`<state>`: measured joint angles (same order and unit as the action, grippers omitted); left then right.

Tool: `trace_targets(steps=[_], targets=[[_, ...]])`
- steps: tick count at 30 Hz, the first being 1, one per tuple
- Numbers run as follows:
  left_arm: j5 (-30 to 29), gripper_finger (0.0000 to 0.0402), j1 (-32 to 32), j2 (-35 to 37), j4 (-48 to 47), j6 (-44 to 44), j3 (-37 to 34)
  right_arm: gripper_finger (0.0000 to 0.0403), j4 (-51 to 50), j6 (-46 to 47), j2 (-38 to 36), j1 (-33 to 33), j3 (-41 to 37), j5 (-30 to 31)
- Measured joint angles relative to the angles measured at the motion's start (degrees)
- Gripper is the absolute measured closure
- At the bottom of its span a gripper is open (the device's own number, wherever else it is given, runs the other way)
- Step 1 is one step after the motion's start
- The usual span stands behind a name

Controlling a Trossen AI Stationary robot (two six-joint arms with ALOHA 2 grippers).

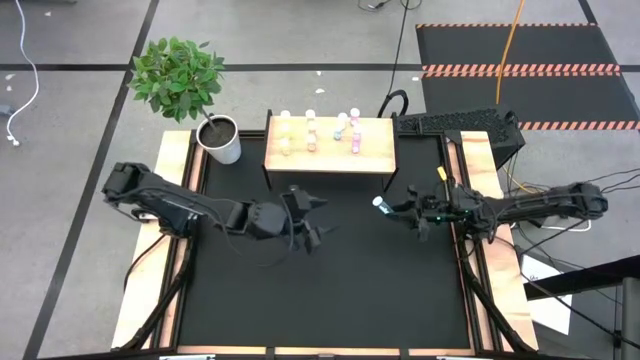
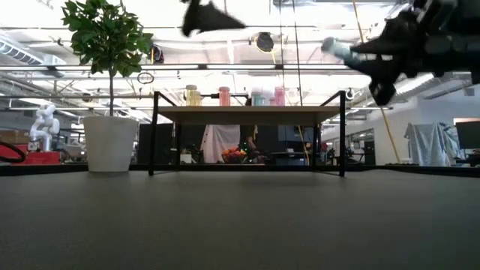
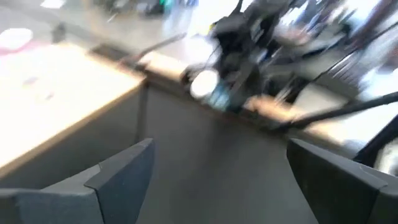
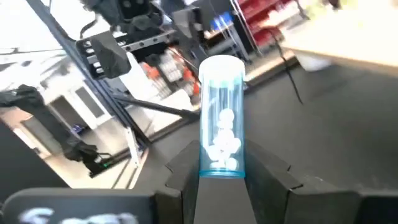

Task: Pick and place medicine bottles onto shelf by color
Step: Put the blue pill bottle on the shelf aligned with the other blue pill bottles

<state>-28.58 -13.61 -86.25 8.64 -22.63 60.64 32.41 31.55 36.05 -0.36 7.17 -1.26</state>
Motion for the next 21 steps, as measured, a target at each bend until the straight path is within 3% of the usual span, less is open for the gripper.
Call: trace_targets(steps=[4, 7, 13, 21], targets=[[4.05, 0.0037, 2.43, -3.92, 13.55, 3.67, 0.12, 0.0298, 2.29, -5.27, 5.33, 3.23, 4.3, 1.22], [5.36, 0.0037, 4.25, -6.05, 18.05, 4.2, 1.32, 0.0298, 2.83, -10.37, 10.05, 5.23, 9.5, 2.03], [15.23, 0.0037, 6.12, -9.43, 15.41, 7.0, 8.61, 0.0298, 4.02, -18.71, 16.92, 6.49, 16.93, 5.78], [15.11, 0.0043, 6.71, -9.97, 14.44, 8.08, 10.6, 0.0298, 5.51, -22.15, 19.72, 6.49, 19.1, 5.6]])
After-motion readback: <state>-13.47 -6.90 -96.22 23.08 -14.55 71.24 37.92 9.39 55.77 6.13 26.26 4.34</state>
